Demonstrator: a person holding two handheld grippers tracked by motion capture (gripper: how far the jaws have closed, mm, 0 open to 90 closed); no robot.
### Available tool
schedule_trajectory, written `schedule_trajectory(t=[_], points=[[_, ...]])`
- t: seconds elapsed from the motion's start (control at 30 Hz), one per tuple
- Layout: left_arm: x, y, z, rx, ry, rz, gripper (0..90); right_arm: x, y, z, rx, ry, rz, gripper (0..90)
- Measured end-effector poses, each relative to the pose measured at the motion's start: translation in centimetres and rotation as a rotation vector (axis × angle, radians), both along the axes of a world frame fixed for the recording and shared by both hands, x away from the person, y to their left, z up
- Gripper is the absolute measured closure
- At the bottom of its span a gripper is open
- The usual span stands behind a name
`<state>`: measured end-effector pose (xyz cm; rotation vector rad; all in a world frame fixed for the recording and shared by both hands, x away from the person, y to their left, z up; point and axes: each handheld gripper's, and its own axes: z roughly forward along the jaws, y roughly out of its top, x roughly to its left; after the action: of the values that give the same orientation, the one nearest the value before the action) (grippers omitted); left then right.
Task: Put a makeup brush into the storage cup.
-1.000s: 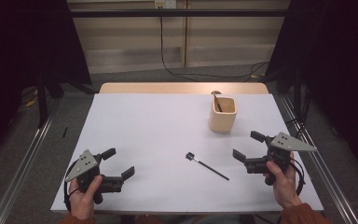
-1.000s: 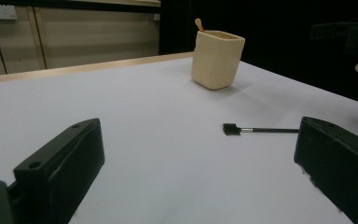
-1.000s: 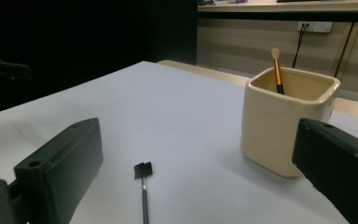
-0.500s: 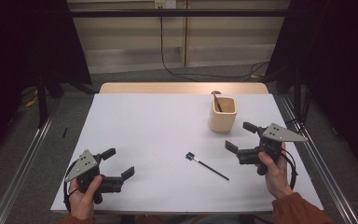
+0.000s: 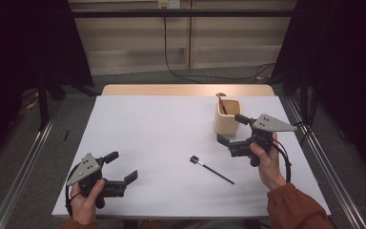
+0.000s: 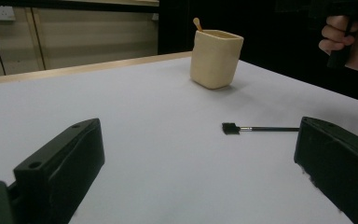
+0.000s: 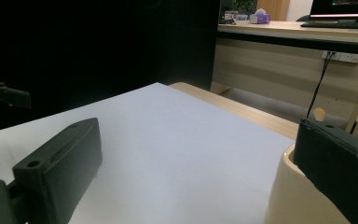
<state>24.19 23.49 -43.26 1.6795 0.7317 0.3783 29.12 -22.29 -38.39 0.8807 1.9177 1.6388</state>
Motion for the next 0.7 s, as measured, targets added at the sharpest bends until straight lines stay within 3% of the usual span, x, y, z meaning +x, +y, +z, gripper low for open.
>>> schedule_trajectory(t=[0.23, 0.37, 0.5, 0.7], points=[[0.0, 0.0, 0.0, 0.001, 0.0, -0.002, 1.7, 1.2, 1.2, 0.3, 0.001, 0.007, 0.024, 0.7], [0.0, -0.1, 0.0, 0.025, -0.01, -0.01, 1.7, 1.9, 1.9, 0.4, -0.004, 0.016, 0.044, 0.6], [0.0, -0.1, 0.0, 0.014, -0.005, -0.008, 1.7, 2.2, 2.5, 0.3, -0.017, 0.027, 0.064, 0.9], [0.0, -0.1, 0.0, 0.013, -0.006, -0.007, 1.7, 2.6, 2.6, 0.1, -0.054, 0.084, 0.103, 1.5]])
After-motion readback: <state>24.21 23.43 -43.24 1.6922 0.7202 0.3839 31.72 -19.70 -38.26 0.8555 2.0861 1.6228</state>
